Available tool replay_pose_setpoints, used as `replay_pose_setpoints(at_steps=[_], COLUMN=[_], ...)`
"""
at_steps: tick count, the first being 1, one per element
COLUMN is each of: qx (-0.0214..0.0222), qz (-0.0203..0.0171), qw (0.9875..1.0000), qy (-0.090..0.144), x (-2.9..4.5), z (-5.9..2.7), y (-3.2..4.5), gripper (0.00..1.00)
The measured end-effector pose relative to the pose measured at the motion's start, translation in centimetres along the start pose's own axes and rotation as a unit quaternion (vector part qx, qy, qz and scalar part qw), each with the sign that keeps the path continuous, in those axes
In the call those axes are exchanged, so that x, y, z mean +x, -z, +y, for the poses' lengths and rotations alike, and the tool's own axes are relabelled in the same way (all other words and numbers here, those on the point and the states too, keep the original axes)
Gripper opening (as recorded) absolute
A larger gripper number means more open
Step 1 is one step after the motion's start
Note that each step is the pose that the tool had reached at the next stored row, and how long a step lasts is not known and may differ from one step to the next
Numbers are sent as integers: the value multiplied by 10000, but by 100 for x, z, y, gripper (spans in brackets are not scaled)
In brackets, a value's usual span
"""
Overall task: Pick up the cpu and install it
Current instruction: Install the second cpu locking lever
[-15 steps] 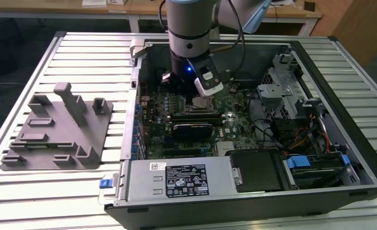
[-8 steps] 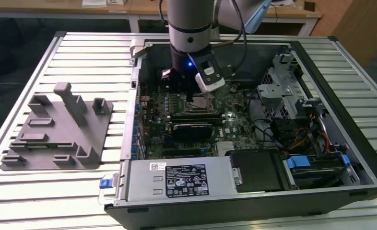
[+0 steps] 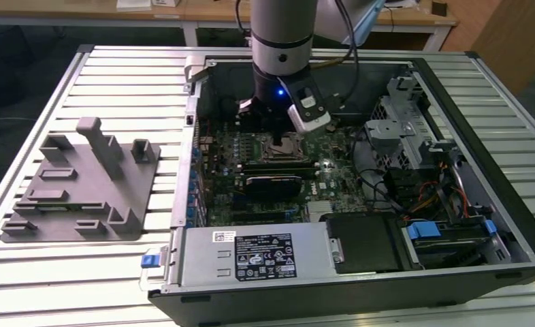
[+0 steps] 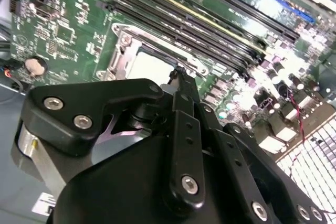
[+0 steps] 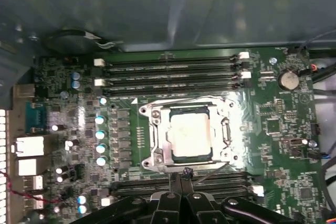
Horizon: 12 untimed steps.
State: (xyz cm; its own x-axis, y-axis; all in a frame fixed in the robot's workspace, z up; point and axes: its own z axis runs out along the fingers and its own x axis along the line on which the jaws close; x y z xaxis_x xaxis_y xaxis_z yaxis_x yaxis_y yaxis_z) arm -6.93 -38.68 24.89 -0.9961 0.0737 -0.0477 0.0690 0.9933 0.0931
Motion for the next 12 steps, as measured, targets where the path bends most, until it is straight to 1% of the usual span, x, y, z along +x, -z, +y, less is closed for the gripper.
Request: replay_pose_setpoints(at_steps=[2,7,12], qx=[-2,-3,-7], qz=[0,1,13], qw=[10000,10000,9999], qy=[0,9,114], x=[-22,-34,-34], z=[-25,-87,-104], y=[-3,-23,-63], gripper=[11,11,11])
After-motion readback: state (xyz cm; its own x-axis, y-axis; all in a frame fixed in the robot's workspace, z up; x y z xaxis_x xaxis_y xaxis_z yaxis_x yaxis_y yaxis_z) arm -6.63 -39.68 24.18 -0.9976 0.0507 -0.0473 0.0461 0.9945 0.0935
